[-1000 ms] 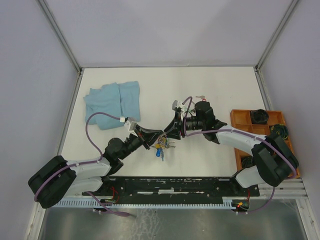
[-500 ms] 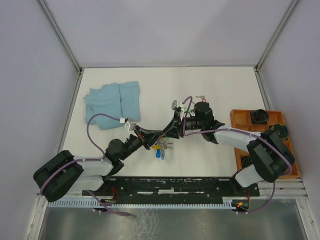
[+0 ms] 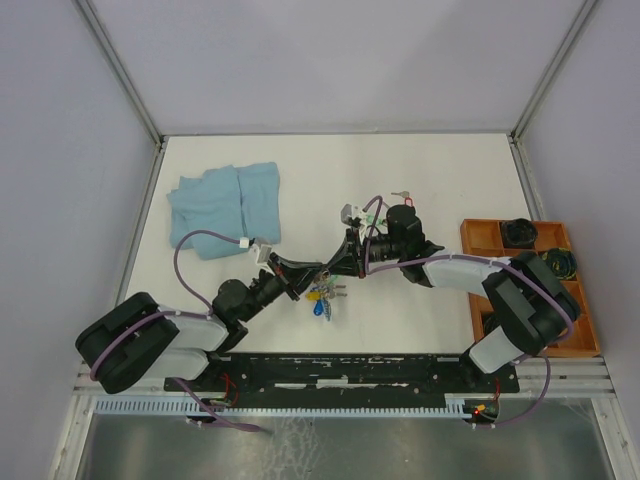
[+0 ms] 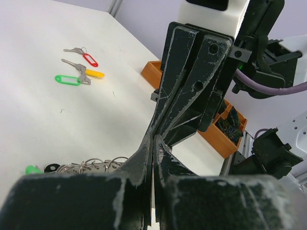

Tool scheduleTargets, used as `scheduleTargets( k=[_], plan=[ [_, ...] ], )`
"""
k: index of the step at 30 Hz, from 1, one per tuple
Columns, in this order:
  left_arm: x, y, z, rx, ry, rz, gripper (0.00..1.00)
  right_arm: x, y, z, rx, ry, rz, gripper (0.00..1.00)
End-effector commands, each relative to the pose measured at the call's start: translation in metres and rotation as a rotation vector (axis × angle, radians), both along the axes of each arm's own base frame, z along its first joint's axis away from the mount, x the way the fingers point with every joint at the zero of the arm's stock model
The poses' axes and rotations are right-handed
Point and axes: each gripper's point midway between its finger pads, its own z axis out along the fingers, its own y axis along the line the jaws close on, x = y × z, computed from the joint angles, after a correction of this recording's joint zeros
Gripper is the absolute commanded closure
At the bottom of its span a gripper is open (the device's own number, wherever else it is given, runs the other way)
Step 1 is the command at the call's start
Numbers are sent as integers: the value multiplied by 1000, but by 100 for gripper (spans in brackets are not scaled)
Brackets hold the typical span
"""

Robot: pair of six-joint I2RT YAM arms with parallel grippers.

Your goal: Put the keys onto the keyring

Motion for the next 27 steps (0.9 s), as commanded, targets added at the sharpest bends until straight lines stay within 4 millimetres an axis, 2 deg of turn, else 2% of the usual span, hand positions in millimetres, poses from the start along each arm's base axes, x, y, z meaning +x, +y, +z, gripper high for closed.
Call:
scheduleTargets(
  k=[1, 4, 9, 13, 16, 21, 27],
  plan=[
    [-7, -3, 10, -30, -22, -33, 95, -6, 5, 8, 42, -104, 71, 99],
    [-2, 2, 5, 9, -24, -7, 83, -4, 0, 2, -26, -142, 69, 99],
    [8, 9, 4, 102, -56, 36, 75, 6, -10, -7, -136, -241, 59, 100],
    [21, 19, 7, 136, -76, 83, 65, 20, -11, -8, -180, -306, 28, 99],
    [32, 29, 13, 132, -85, 117, 62, 30, -12, -6, -208, -362, 11, 99],
    [50, 39, 19, 113, -85, 149, 62, 45, -9, 15, -188, -484, -19, 99],
    [63, 35, 27, 118, -112, 149, 61, 67, -9, 53, -182, -675, -63, 100]
  ],
)
